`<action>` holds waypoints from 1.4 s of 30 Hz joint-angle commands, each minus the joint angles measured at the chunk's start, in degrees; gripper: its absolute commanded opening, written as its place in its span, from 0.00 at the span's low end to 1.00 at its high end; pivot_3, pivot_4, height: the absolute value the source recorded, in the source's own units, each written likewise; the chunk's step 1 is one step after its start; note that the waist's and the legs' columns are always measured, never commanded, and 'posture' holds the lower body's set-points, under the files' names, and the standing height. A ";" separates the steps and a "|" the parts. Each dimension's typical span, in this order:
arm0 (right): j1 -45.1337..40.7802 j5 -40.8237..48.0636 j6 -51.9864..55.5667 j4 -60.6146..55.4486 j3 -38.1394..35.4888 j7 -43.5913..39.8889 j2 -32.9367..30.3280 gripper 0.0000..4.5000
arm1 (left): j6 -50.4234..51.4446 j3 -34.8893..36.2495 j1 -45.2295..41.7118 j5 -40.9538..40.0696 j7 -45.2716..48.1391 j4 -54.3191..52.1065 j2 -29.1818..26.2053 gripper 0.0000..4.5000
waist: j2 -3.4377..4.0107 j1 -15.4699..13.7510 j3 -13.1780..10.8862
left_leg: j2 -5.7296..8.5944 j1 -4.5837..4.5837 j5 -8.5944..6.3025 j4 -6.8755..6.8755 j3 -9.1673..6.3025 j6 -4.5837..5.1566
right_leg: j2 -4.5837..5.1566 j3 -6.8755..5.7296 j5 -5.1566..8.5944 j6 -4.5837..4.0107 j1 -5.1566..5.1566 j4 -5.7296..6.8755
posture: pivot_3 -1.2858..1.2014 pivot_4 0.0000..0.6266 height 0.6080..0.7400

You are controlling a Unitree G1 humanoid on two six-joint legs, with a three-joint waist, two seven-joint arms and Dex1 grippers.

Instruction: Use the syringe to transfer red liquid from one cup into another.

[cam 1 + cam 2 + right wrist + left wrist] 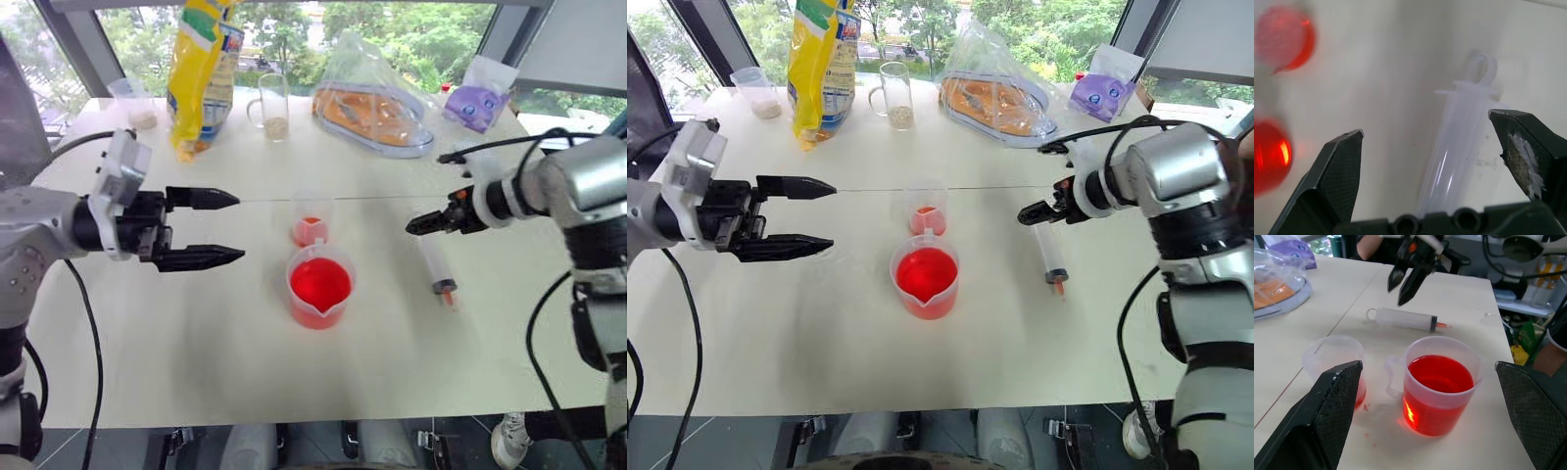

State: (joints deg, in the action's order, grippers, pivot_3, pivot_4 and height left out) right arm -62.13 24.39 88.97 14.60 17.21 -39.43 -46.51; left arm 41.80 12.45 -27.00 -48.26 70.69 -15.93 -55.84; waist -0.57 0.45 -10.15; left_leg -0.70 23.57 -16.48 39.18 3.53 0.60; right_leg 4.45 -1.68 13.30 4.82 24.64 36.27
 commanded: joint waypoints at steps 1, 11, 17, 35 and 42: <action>-2.66 -2.21 1.20 3.64 1.56 1.41 0.93 1.00 | -0.49 2.14 0.74 -1.03 -1.17 -2.21 0.23 1.00 | 0.00 0.08 0.00 | 0.02 0.01 -0.02 0.00 0.00 0.03 | 0.02 0.00 0.00 0.01 0.00 -0.02 | 0.52 0.24 1.00; -3.88 -4.93 -0.46 14.74 3.16 2.45 7.50 1.00 | -0.02 4.44 3.60 -2.93 -4.76 -5.26 0.91 1.00 | 0.00 0.52 0.00 | -0.02 -0.05 -0.04 -0.01 0.04 0.07 | 0.01 -0.02 -0.03 0.09 0.00 0.00 | 0.52 0.24 1.00; -4.66 -7.22 -3.53 20.04 3.84 2.42 9.89 1.00 | 0.03 4.98 4.10 -3.58 -5.90 -5.92 0.46 1.00 | -0.01 0.42 0.01 | -0.01 -0.06 -0.03 0.00 0.04 0.06 | 0.02 -0.01 -0.05 0.12 -0.02 0.02 | 0.52 0.24 1.00; 1.08 -4.29 -12.24 -3.79 -6.60 -1.07 4.63 0.32 | -0.82 4.86 2.17 -2.87 -5.87 -3.82 0.02 1.00 | 0.05 0.33 -0.03 | 0.00 -0.06 -0.03 -0.02 0.01 0.06 | 0.02 -0.02 -0.06 0.13 -0.03 0.00 | 0.52 0.24 1.00; 9.49 5.07 -31.96 -24.18 -27.25 -2.77 9.09 0.32 | -1.31 3.17 -4.90 -2.32 -6.50 3.31 2.28 1.00 | -0.05 0.18 0.03 | -0.06 -0.08 -0.03 -0.06 -0.07 0.05 | -0.07 -0.09 -0.06 0.17 -0.08 -0.03 | 0.52 0.24 1.00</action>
State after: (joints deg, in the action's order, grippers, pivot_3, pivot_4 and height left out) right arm -53.28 25.89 60.53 -5.24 -5.90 -41.20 -38.63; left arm 41.52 14.79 -29.99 -50.44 64.62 -13.96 -53.95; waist -0.61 0.63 -10.12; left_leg -0.76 23.49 -16.52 39.14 3.44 0.64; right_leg 4.39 -1.79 13.24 5.01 24.52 36.23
